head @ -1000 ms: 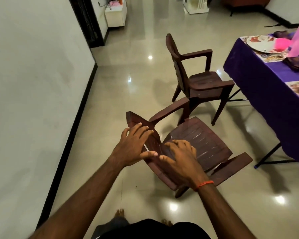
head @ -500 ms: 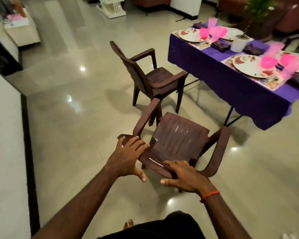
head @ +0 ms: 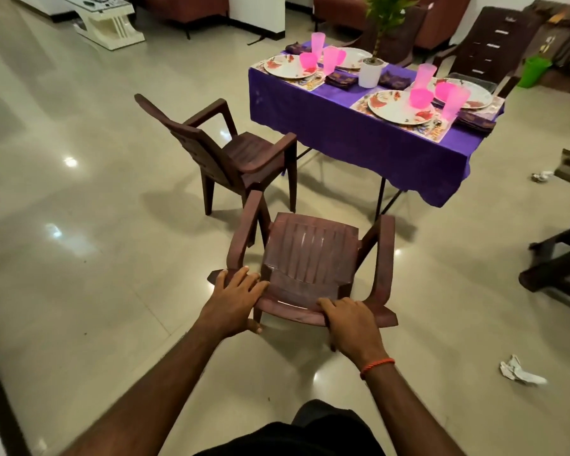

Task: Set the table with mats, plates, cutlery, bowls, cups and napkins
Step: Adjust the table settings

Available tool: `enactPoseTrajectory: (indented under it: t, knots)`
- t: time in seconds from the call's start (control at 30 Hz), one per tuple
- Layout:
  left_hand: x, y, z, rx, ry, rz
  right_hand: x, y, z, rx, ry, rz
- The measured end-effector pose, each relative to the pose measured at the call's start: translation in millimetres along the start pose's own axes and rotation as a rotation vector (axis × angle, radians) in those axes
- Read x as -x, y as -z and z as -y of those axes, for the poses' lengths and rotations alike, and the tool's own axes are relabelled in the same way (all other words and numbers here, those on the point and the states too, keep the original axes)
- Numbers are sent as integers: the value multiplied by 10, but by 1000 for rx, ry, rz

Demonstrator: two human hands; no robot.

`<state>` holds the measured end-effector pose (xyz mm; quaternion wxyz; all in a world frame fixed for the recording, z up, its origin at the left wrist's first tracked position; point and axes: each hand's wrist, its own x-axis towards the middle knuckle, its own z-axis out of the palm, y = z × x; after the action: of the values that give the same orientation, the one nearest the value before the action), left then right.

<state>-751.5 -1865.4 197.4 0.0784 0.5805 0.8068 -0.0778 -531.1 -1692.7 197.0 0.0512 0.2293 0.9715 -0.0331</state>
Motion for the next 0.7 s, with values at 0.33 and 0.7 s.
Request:
enactPoseTrajectory:
  t: [0.33, 0.7]
  knots:
    - [-191, 151, 49, 92, 62, -17, -21, -144, 96, -65, -94, -227]
    - [-1115, 470, 378, 79, -6, 53, -771, -124, -225, -22, -157, -336]
